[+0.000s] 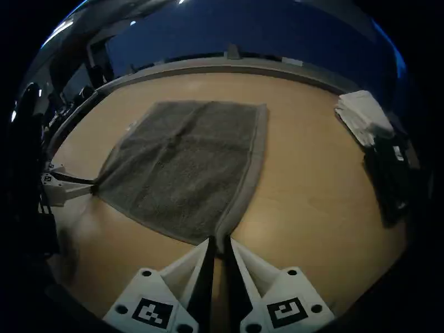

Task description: Fold towel

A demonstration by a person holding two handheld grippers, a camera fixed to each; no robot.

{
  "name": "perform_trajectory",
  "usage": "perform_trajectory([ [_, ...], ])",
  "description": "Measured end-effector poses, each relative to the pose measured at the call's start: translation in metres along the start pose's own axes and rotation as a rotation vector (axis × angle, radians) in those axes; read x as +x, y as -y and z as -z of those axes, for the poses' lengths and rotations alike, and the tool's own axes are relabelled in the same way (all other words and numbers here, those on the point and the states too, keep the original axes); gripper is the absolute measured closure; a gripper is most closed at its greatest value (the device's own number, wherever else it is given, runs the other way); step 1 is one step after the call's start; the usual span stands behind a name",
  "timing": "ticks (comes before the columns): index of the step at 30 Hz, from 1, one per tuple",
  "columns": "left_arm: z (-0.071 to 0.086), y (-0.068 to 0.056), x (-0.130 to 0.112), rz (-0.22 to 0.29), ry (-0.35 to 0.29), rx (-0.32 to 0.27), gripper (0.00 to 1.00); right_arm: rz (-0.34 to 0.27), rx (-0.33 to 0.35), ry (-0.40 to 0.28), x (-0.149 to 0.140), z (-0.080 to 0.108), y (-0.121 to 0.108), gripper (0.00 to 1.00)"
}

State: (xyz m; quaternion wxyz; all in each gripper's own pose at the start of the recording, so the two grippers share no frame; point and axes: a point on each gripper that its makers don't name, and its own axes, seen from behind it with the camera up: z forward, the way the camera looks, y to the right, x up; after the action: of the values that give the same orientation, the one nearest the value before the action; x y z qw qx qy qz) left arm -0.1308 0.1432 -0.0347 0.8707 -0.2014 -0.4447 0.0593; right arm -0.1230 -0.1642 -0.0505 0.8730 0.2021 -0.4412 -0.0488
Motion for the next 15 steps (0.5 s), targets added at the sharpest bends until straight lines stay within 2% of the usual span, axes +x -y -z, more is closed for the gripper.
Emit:
perform_trajectory([
  [6, 0.024, -0.010, -0.022, 0.038, 0.027, 0.012, 0.91, 0.026, 0.041, -0.001, 0.000, 0.027, 0.013, 0.88],
  [9, 0.037, -0.013, -0.023, 0.060, 0.018, 0.013, 0.91, 0.018, 0.065, -0.023, 0.011, 0.043, 0.019, 0.88],
  [15, 0.062, -0.016, 0.002, 0.087, -0.045, 0.020, 0.91, -0.006, 0.101, -0.090, 0.042, 0.071, 0.026, 0.88],
])
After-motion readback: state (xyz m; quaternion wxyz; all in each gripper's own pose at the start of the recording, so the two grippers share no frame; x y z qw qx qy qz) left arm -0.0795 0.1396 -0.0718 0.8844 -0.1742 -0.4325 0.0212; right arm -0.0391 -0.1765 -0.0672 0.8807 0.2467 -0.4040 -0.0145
